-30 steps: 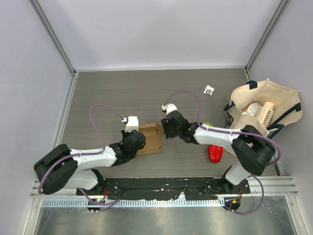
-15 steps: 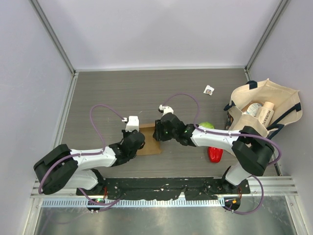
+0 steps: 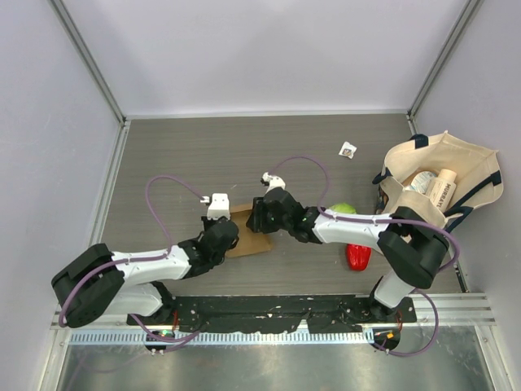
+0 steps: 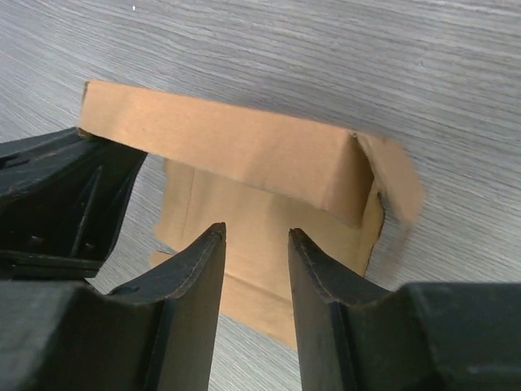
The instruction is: Fold the paper box
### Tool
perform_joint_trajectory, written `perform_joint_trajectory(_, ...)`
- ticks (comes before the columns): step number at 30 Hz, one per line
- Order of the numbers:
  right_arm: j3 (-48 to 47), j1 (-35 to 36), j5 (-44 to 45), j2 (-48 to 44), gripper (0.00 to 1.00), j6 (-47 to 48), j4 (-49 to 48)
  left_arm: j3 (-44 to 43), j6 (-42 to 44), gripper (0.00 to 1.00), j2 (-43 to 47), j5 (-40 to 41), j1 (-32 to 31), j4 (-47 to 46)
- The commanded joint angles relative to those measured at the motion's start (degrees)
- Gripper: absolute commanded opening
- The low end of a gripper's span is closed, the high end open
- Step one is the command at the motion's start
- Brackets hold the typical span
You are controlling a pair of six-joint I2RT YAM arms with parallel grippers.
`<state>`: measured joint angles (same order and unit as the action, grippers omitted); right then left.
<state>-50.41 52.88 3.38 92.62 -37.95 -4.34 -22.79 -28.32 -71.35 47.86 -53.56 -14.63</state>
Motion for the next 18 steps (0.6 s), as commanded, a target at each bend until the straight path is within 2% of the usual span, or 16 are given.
perform_joint_trajectory(1,-0.74,1.17,4.78,-3.14,0.44,0.77,0.27,-0.51,-1.92,0.00,1.13,0.31,-0.14,-2.60)
perform_joint_trajectory(4,1.10,1.35,8.66,-5.25,0.47,3.93,5.64,-0.77,-3.15,0.00,0.95,0.84,-0.05,-1.37)
perform_joint_trajectory(8,7.85,1.43,7.88,-9.64,0.49,5.61,4.70,-0.77,-4.64,0.00,0.86,1.10,-0.14,-0.23)
perform_joint_trajectory(10,9.62,1.35,8.05,-12.54,0.49,5.35,3.04,-1.38,-6.31,0.11,0.95,1.36,-0.14,2.83)
perform_joint_trajectory(11,10.41,1.17,8.14,-13.59,0.49,5.61,3.72,-2.17,-6.84,0.20,1.04,1.36,-0.14,4.07)
perform_joint_trajectory(12,10.51,1.00,8.57,-14.74,0.49,5.96,3.98,-2.52,-7.28,0.36,1.30,0.93,-0.14,5.30)
perform_joint_trajectory(15,10.34,-0.14,8.93,-18.61,0.49,8.07,7.23,-2.97,-8.86,0.51,2.88,-0.04,-0.14,9.70)
perform_joint_trajectory(17,9.64,-1.46,9.19,-20.89,0.49,9.56,9.77,-3.75,-9.74,0.54,6.04,-3.02,-0.14,13.39)
perform_joint_trajectory(18,9.37,-3.03,8.84,-21.42,0.49,10.09,10.57,-4.11,-10.18,0.66,7.27,-4.34,-0.14,14.45)
